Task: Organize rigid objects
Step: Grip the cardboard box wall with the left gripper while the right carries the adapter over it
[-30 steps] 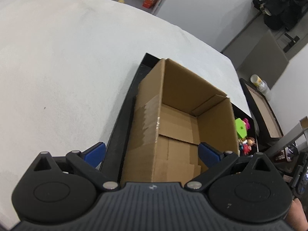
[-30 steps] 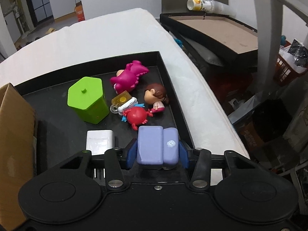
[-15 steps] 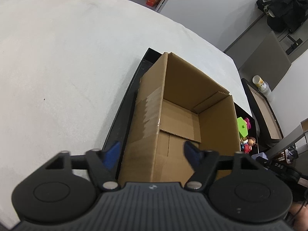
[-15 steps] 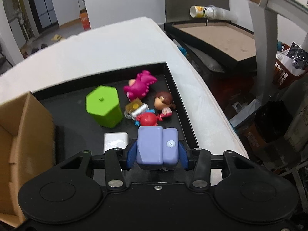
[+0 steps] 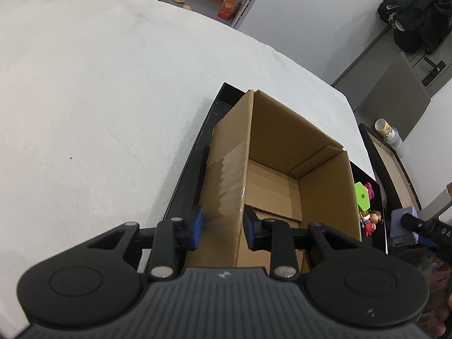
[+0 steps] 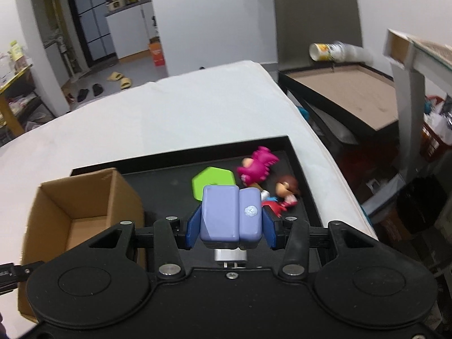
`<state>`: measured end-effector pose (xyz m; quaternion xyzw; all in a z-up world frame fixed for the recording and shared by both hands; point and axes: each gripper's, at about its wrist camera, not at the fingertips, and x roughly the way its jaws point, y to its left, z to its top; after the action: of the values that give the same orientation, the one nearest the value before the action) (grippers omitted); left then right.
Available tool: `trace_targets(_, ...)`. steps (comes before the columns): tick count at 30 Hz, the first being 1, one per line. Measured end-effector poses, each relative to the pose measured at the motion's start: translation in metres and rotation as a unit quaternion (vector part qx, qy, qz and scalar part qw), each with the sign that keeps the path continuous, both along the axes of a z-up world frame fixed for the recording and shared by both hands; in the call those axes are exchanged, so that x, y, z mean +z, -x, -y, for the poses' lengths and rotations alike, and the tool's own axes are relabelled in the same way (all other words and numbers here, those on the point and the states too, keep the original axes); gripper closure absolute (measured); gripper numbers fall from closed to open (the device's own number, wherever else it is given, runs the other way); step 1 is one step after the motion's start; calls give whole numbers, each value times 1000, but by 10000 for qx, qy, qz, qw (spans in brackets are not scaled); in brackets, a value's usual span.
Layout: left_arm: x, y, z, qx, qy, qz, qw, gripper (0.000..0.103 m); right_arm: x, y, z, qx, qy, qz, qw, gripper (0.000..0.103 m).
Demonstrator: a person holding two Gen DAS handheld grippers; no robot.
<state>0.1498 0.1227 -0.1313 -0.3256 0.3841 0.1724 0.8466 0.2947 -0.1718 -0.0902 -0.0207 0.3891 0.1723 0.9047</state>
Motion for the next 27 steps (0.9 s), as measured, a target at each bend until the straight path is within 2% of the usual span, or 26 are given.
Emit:
trace_targets(13, -3, -1, 8, -645, -530, 158, 9964, 73, 22, 16, -44, 666, -242, 134, 9974, 59)
trace_targets(27, -14, 9, 21, -1091, -1184, 602, 9851, 73, 22, 23, -102, 1420, -162, -19, 9897, 59)
